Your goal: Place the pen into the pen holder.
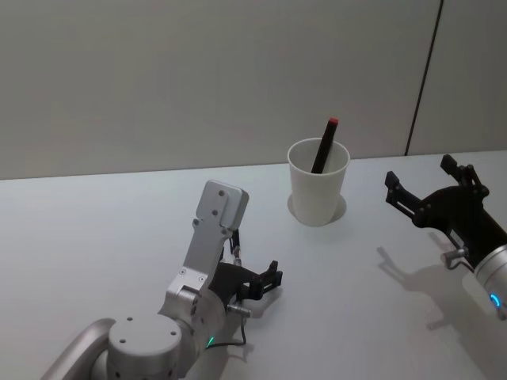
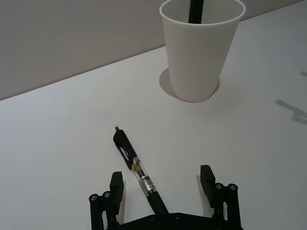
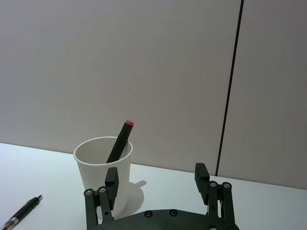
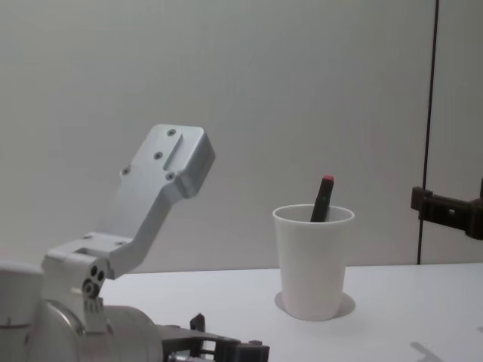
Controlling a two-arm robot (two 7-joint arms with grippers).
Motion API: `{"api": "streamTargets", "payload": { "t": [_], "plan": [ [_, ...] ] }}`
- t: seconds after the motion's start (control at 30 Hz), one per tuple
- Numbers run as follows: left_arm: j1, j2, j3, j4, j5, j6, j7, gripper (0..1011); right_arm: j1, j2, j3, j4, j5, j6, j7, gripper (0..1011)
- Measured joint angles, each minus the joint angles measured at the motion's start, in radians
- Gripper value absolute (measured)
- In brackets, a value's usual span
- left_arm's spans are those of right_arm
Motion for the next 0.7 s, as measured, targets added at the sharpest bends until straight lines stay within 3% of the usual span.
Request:
{"api": "streamTargets", "payload": {
  "t": [0.37, 0.7],
  "plan": [
    [-0.005, -0.017, -0.010, 0.009, -0.005, 0.036, 0.007, 1001, 0.000, 0.000, 0.000, 0.000, 0.000, 0.000, 0.000, 1001],
    [0.000, -0.031, -0.025, 0.014, -0.038, 0.050, 0.031, 1001, 0.000, 0.000, 0.000, 0.000, 0.000, 0.000, 0.000, 1001]
  ]
}}
